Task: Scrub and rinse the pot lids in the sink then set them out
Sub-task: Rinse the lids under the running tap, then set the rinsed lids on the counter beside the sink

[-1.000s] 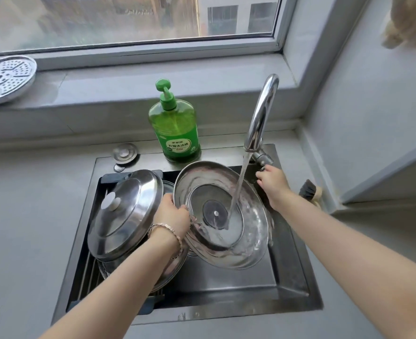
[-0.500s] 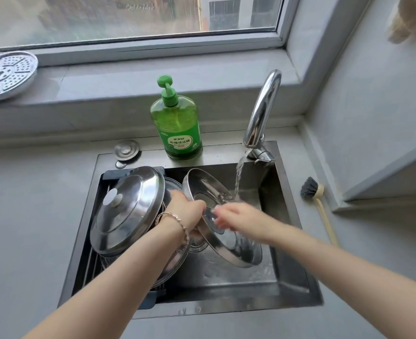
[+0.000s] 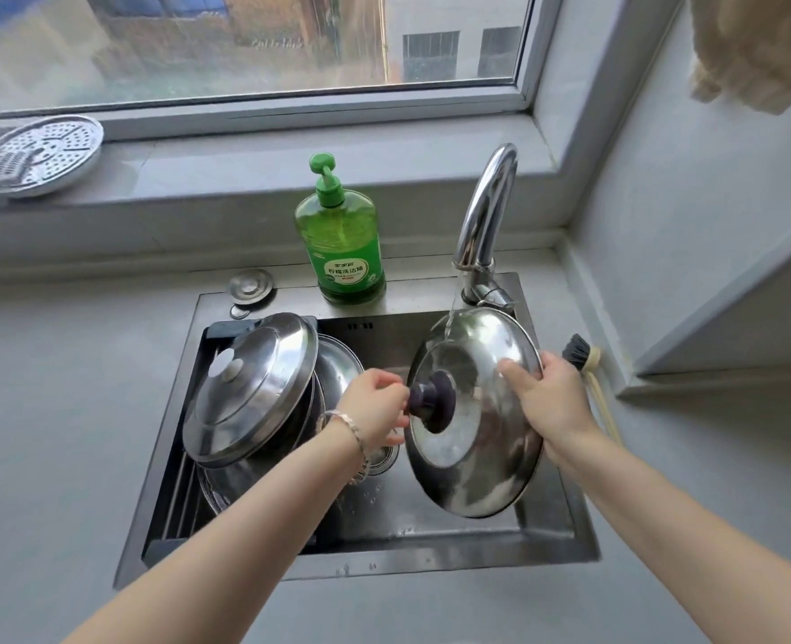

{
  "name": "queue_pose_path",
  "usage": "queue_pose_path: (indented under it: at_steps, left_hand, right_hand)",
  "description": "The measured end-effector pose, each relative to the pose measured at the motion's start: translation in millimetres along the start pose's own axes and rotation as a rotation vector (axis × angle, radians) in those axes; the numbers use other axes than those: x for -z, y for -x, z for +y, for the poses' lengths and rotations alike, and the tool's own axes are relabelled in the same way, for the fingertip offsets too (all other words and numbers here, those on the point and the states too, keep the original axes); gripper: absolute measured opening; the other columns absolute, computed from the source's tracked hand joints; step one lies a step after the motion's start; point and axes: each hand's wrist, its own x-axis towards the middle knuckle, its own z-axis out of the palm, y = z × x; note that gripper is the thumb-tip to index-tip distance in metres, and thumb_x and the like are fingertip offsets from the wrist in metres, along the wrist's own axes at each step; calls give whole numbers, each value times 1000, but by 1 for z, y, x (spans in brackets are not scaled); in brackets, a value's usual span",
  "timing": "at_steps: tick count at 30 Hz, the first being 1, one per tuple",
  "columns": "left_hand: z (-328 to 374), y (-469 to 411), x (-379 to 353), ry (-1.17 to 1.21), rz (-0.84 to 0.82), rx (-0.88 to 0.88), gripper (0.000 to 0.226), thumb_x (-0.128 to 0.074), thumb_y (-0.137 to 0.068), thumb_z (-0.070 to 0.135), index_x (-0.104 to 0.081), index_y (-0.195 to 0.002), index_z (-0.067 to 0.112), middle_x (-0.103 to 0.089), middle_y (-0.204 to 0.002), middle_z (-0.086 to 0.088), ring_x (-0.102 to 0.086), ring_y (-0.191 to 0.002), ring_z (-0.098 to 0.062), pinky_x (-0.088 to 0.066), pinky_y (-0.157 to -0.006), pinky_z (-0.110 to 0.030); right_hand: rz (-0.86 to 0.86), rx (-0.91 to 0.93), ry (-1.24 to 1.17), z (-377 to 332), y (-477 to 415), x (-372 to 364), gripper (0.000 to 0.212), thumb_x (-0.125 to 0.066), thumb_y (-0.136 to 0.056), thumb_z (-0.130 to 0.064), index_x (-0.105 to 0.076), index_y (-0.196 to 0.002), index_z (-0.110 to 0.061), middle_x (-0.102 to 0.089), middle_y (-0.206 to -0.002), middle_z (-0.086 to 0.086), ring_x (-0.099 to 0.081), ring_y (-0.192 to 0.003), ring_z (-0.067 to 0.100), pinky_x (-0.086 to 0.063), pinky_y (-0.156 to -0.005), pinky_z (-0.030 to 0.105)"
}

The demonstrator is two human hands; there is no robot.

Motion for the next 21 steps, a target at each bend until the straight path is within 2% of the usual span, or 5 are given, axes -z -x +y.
queue_pose_path:
  at_steps: [3, 6, 10, 16, 21]
  left_hand:
    - [-17, 1, 2, -29, 24, 36, 23, -38, -92, 4, -49, -112, 9, -53, -83, -7, -55, -71, -18, -51, -65, -32]
    - [-25, 4, 3, -38, 29, 48, 28, -42, -91, 5, -49, -118, 9, -55, -91, -9, -59, -78, -20, -52, -64, -31]
    - [-25, 6, -3, -38, -28, -11, 40, -54, -91, 14, -42, -129, 14, -56, -109, -12, -62, -75, -17, -54, -64, -30]
    - [-12, 8, -20, 106, -133, 32, 33, -62, -88, 13, -48, -118, 13, -58, -91, -8, -60, -65, -15, -55, -57, -26]
    - [-12, 12, -32, 86, -58, 67, 24, -61, -86, 13, -50, -107, 10, -55, -79, -5, -55, -58, -12, -52, -45, -17]
  right_hand:
    - [93, -164, -90, 14, -4, 7, 24, -61, -88, -23, -56, -102, -4, -57, -82, 9, -55, -79, 25, -47, -75, 35]
    - [123, -213, -123, 15, -3, 14, 21, -60, -88, -24, -53, -83, -5, -48, -75, 11, -48, -67, 23, -40, -57, 31]
    - [116, -211, -179, 10, 0, 19, 19, -60, -88, -20, -52, -75, -9, -50, -78, 12, -50, -70, 23, -41, -60, 31]
    - [4, -199, -185, 1, 6, 26, 17, -59, -89, -18, -53, -75, -11, -54, -70, 9, -52, -59, 19, -43, -46, 22]
    - [-115, -92, 245, -12, 9, 40, 21, -57, -88, -27, -53, -85, -6, -54, -79, 10, -55, -76, 25, -45, -61, 25]
